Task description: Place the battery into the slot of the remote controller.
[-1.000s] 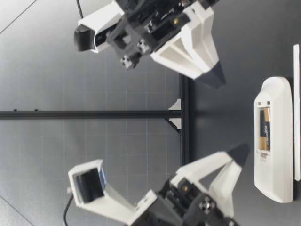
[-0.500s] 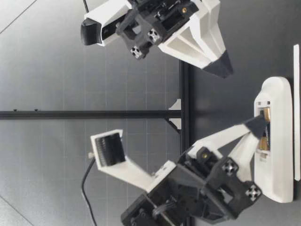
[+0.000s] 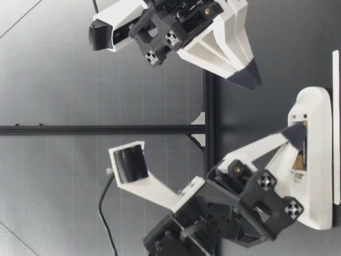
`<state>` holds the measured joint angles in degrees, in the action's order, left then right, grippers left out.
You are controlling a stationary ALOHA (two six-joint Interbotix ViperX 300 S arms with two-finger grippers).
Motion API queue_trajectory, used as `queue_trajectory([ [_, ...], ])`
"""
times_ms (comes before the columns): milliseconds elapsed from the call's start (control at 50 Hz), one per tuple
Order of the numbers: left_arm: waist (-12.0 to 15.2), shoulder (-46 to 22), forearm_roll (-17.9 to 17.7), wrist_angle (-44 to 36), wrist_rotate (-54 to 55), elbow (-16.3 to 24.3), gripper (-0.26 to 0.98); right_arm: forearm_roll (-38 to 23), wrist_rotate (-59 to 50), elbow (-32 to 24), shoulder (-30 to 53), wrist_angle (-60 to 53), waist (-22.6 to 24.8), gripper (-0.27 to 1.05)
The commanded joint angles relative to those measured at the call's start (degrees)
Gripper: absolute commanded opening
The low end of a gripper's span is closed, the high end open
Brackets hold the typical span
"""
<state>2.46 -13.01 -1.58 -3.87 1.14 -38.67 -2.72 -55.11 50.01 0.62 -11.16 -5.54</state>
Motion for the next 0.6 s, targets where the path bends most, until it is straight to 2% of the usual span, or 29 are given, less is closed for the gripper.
queue_trajectory([
  [0,0.2,2.5,0.0,0.4,0.1,-0.5,-0.15,-1.2,0.1,-1.1,-2.1,-0.6,-0.4,-0.11],
  [100,0.2,5.8,0.0,0.4,0.1,-1.0,-0.15,-5.4,0.3,-1.4,-3.3,-0.5,-0.4,-0.11],
  [400,0.2,17.8,0.0,0.0,-0.4,-4.5,-0.15,-30.8,0.1,-4.8,-8.3,4.5,-0.4,-0.11],
  [580,0.2,22.9,0.0,-1.7,-0.4,-7.1,-0.15,-40.3,0.1,-6.3,-9.4,9.8,-0.3,-0.11],
])
